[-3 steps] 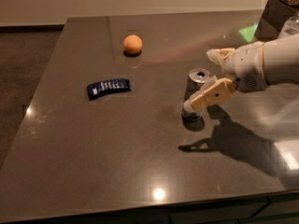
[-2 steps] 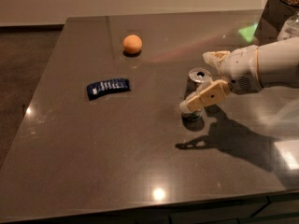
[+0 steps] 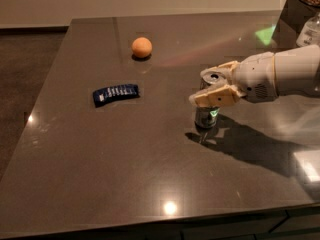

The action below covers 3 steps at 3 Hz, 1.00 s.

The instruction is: Knock redbull can over

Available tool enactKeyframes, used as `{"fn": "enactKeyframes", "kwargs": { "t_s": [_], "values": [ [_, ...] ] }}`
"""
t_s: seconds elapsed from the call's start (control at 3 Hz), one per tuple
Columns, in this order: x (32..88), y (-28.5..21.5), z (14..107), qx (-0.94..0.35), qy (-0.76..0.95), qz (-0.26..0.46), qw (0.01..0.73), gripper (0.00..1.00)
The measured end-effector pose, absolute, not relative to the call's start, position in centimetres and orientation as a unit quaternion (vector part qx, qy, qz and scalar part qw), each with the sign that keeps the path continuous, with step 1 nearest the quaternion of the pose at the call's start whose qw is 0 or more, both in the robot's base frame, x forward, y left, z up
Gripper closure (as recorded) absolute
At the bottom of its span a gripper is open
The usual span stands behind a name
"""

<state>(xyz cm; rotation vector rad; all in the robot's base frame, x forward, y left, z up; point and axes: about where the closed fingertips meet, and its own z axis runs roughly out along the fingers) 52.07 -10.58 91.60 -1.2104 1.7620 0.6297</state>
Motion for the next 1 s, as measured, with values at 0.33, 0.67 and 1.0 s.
{"fn": "enactKeyframes", "kwargs": {
  "t_s": [0.33,0.67,1.0],
  "values": [
    [52.6,-10.8,92.1,-0.495,0.709,0.261,0.43,0.7],
    [53.3,-11.2,94.0,-0.519,0.72,0.239,0.393,0.93],
    [54.0,-10.6,94.9,-0.556,0.752,0.181,0.305,1.0]
  ]
}}
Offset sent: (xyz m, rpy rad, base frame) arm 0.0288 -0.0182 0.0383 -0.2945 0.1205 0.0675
